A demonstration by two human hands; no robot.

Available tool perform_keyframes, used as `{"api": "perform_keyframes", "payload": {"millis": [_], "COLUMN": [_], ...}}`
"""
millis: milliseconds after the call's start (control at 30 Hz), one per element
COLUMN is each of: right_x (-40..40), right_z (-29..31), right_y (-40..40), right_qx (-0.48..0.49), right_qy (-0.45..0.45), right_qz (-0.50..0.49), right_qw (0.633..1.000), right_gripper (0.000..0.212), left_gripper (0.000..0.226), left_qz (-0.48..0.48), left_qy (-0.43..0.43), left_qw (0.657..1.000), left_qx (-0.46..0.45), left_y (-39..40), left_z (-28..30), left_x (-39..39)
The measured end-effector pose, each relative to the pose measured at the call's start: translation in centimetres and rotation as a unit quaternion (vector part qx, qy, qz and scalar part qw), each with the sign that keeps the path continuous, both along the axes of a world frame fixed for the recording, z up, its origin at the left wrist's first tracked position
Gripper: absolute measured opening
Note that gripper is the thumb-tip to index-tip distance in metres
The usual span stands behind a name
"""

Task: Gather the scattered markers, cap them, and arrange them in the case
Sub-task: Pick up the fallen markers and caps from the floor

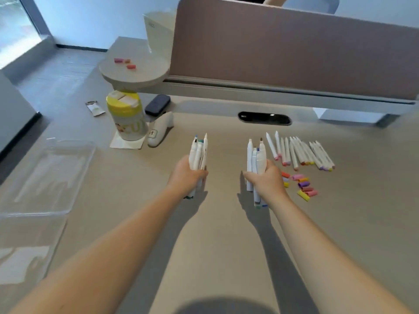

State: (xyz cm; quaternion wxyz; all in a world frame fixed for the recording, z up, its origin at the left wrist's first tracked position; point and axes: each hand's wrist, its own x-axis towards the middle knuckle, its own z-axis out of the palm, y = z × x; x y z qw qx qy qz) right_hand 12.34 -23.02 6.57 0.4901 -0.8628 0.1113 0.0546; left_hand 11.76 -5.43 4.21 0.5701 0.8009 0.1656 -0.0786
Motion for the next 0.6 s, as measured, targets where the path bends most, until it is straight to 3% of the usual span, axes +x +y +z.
{"api": "perform_keyframes", "payload": {"millis": [333,600], "right_x": [12.4,16.9], "right_z": [-4.2,-7.1], "right_y": [-3.4,-4.0], "right_qx": [-0.004,-0.044], "right_qy": [0.040,0.080], "right_qz": [0.038,0.045], "right_qw": [0.998,0.995], "right_gripper": [0.041,0.044], "left_gripper": [0.031,0.026], "left_qz": [-0.016,-0.036], "left_qy": [0.062,0.067], "left_qw": [0.998,0.993], "left_qx": [0.028,0.092], "left_y": [-6.2,-8.2], "left_z": [-3.1,-4.9], "left_x": [12.4,16.2]}}
